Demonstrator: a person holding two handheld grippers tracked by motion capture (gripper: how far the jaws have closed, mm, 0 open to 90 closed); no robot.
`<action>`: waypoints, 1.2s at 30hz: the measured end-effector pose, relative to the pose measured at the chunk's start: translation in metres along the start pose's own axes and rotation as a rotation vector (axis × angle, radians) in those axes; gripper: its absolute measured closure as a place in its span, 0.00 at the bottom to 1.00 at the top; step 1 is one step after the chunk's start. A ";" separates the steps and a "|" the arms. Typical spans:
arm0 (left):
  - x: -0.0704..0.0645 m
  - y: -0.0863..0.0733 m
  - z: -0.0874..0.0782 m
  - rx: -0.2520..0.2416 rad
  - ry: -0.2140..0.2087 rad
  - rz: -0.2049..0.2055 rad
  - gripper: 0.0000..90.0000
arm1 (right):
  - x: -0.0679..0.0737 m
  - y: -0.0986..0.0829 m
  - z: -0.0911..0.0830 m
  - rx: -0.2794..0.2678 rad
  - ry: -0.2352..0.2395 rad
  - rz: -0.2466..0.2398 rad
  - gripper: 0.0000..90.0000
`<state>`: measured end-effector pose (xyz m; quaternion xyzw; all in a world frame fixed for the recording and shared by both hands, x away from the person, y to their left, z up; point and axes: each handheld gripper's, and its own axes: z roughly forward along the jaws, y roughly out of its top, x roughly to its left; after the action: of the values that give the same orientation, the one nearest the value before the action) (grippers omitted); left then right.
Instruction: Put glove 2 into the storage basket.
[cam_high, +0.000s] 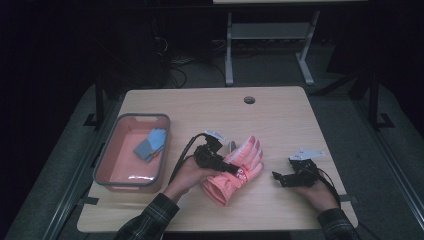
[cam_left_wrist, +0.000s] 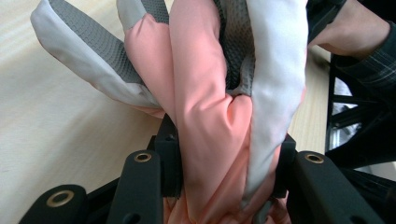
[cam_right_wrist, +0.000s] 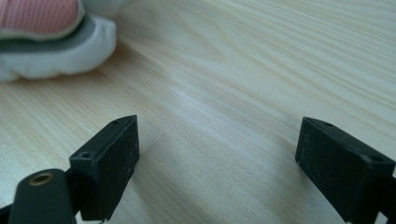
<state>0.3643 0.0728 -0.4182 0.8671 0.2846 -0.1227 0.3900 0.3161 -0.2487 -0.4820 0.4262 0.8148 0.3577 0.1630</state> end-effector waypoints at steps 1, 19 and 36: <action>0.000 0.001 -0.002 -0.003 0.002 0.004 0.65 | 0.000 0.000 0.000 0.000 0.000 0.000 0.14; 0.006 0.008 -0.063 -0.089 0.107 -0.020 0.65 | 0.000 0.000 0.000 -0.001 -0.002 -0.003 0.14; 0.018 0.001 -0.116 -0.165 0.165 -0.042 0.65 | 0.000 0.000 0.000 -0.002 -0.002 -0.004 0.14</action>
<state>0.3778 0.1660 -0.3480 0.8329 0.3428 -0.0353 0.4329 0.3163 -0.2484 -0.4822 0.4249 0.8151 0.3576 0.1650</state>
